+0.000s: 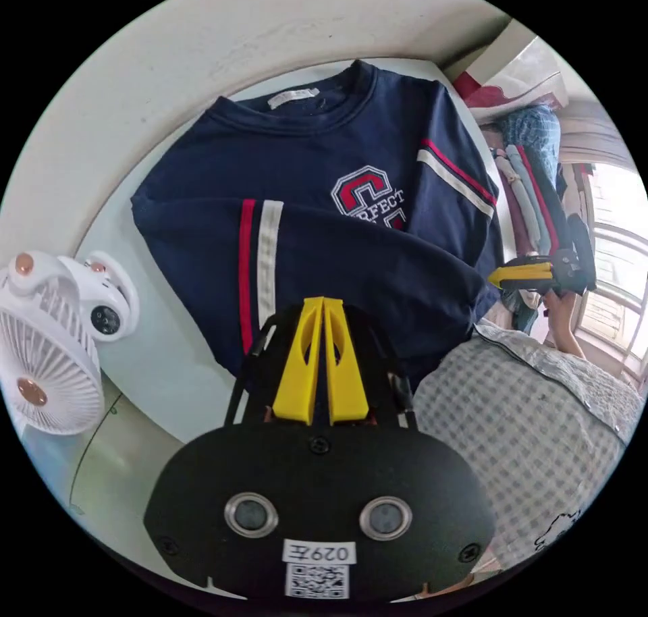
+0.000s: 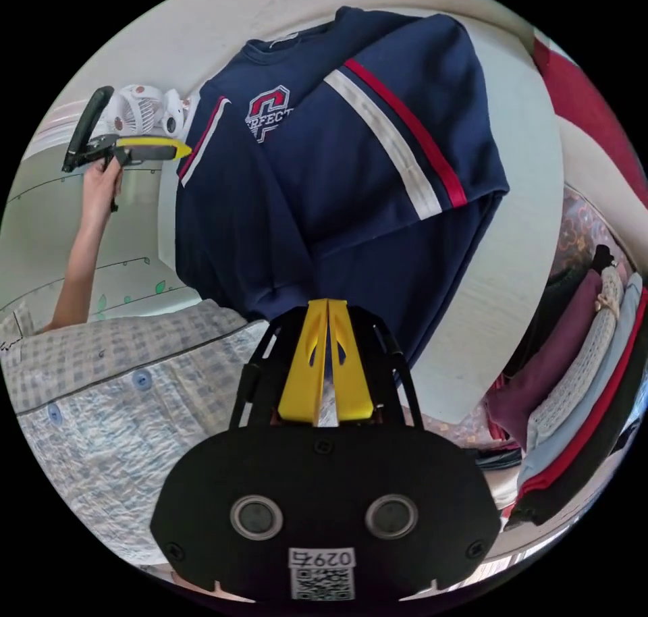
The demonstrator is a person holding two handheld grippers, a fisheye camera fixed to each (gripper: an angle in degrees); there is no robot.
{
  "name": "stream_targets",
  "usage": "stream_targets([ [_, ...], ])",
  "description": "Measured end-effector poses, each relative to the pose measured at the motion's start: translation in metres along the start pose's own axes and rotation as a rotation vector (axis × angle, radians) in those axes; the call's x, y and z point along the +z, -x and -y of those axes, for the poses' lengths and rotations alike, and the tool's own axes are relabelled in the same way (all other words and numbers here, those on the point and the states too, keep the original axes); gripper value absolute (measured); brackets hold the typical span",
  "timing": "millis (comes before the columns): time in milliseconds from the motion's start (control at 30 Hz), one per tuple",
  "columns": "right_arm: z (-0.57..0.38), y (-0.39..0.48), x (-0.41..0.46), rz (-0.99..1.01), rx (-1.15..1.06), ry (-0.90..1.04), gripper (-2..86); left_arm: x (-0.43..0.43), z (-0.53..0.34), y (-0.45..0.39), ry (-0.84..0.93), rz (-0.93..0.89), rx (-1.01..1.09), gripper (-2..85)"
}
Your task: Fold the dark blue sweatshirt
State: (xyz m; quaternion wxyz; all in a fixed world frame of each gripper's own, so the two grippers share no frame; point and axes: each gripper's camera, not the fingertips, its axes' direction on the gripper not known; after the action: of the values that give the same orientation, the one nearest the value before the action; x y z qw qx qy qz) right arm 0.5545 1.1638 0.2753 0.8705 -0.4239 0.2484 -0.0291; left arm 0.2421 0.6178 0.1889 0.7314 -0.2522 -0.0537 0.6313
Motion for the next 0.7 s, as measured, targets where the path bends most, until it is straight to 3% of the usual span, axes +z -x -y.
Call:
stream_targets([
  [200, 0.03, 0.021, 0.004, -0.071, -0.102, -0.006, -0.5, 0.048, -0.022, 0.011, 0.063, 0.038, -0.008, -1.0],
  [300, 0.046, 0.028, 0.012, -0.134, -0.142, 0.024, -0.6, 0.052, -0.024, 0.04, 0.099, -0.065, -0.046, -1.0],
  [600, 0.076, 0.019, -0.003, -0.162, -0.138, 0.034, -0.5, 0.039, -0.054, 0.098, -0.017, -0.076, -0.147, -1.0],
  [700, 0.034, 0.033, -0.022, -0.275, -0.234, -0.041, -0.5, 0.016, -0.109, 0.076, -0.172, -0.101, -0.071, -1.0],
])
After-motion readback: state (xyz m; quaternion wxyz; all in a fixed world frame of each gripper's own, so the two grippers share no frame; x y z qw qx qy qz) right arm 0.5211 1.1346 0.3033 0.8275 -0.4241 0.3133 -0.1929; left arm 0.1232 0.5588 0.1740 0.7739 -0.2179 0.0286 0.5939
